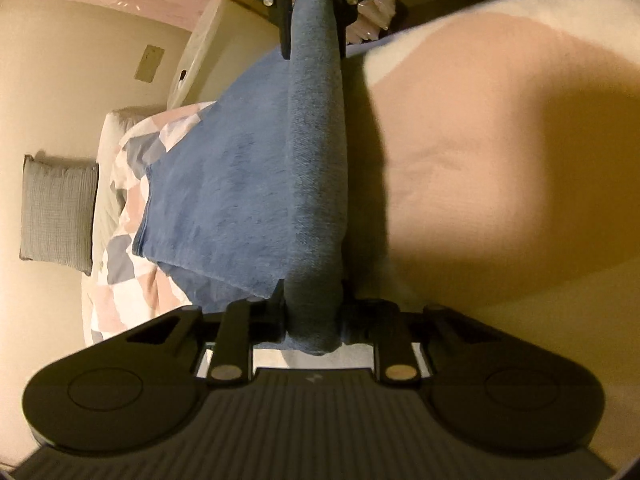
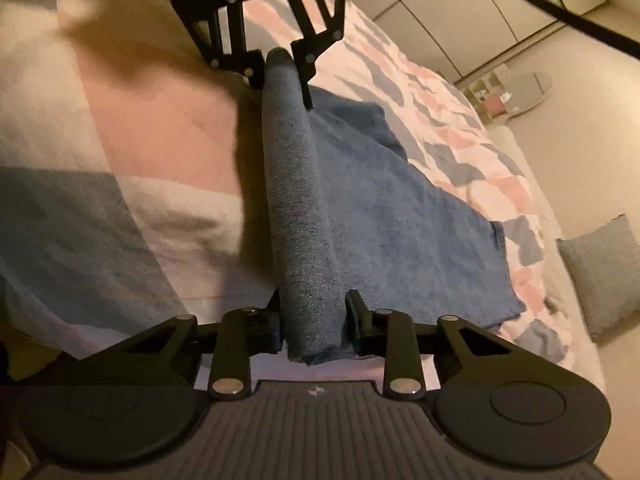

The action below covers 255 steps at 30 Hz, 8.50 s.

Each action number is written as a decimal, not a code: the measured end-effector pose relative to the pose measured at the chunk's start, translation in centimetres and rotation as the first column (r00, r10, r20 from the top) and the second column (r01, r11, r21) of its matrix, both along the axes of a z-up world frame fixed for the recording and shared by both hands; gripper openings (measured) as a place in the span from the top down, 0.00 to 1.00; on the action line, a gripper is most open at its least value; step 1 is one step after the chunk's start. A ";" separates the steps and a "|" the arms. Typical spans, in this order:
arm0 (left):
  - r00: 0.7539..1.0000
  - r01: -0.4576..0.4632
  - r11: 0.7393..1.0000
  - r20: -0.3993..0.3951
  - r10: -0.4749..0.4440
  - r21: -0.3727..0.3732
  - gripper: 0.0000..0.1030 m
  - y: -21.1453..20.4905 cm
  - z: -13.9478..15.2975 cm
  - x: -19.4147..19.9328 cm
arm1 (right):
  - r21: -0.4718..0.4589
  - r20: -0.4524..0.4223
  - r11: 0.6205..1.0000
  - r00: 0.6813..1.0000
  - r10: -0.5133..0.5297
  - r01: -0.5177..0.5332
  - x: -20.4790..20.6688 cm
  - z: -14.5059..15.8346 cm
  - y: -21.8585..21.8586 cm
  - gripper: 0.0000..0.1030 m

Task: Fold clothes

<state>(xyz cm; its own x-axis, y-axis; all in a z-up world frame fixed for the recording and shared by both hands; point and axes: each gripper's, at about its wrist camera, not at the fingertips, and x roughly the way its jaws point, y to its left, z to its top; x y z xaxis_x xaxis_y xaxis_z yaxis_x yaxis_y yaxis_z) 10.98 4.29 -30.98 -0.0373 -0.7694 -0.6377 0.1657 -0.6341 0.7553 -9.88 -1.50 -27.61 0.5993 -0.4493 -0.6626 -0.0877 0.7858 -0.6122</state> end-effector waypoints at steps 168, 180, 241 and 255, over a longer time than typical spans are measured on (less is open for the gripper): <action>-0.924 -0.375 -0.610 -0.334 0.185 0.698 0.82 -39.9 11.5 -10.6 | 0.737 -0.173 0.652 0.883 0.437 -0.178 16.1 7.5 -55.7 0.69; -0.962 -0.255 -0.690 -0.250 0.110 0.677 0.75 -39.2 13.0 -10.2 | 0.779 -0.210 0.622 0.903 0.375 -0.077 16.4 9.7 -56.5 0.38; -0.960 -0.277 -0.372 -0.268 0.075 0.886 0.46 -30.4 8.5 -3.1 | 0.919 -0.313 0.332 0.905 0.288 0.211 24.7 3.0 -59.2 0.24; -0.855 -0.399 -0.206 -0.281 0.435 0.894 0.47 -29.1 8.7 2.0 | 0.882 -0.225 0.393 0.965 -0.134 0.260 20.7 6.5 -56.1 0.24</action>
<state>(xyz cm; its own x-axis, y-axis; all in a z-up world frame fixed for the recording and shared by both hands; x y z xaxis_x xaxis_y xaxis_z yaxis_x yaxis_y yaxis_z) 13.00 -24.84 -22.28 0.1274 -0.4170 -0.8999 0.3613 0.8645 -0.3494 10.83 -57.62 -21.16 0.4814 0.3455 -0.8055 0.1380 0.8777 0.4590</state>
